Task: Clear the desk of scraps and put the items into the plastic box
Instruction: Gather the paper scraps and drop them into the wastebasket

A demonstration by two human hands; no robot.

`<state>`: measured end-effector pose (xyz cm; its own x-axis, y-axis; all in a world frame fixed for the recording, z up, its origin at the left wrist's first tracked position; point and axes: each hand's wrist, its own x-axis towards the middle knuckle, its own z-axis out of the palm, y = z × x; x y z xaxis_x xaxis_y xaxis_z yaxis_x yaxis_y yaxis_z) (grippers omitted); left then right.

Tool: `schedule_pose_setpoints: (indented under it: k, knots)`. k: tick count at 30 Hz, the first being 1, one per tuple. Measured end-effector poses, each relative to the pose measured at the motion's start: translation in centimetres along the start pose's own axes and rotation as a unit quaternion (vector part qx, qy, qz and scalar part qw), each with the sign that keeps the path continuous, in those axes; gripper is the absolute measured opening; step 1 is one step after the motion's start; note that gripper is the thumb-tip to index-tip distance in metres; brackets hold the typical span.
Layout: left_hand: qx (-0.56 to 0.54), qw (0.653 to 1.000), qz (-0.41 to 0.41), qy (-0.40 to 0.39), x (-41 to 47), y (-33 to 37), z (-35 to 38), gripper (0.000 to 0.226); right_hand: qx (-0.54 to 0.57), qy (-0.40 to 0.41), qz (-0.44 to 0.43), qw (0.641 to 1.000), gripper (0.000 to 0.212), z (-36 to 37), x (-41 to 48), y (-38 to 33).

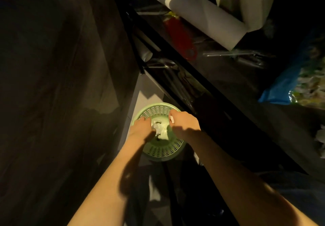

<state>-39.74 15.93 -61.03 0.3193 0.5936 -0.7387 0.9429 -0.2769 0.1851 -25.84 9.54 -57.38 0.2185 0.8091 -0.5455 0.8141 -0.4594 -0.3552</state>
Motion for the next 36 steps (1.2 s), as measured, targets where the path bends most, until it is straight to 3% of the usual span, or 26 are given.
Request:
schedule_pose_setpoints:
  k: [6, 17, 25, 36]
  knots:
    - [0.017, 0.997, 0.03, 0.064, -2.1, -1.5, -2.4, 0.038, 0.012, -0.05, 0.003, 0.999, 0.039, 3.8, 2.1, -1.0]
    - [0.048, 0.996, 0.052, 0.051, -2.5, -1.2, -3.1, 0.036, 0.0, -0.092, -0.015, 0.996, 0.067, 5.0, 2.6, -0.6]
    - [0.072, 0.995, 0.037, 0.055, -4.5, -0.4, -3.8, 0.04, -0.026, -0.117, 0.002, 0.993, 0.058, 1.0, 0.9, -0.2]
    - [0.119, 0.987, 0.055, 0.088, -12.8, 1.3, -5.0, 0.046, -0.041, -0.044, -0.019, 0.998, 0.054, -5.3, -8.8, -0.2]
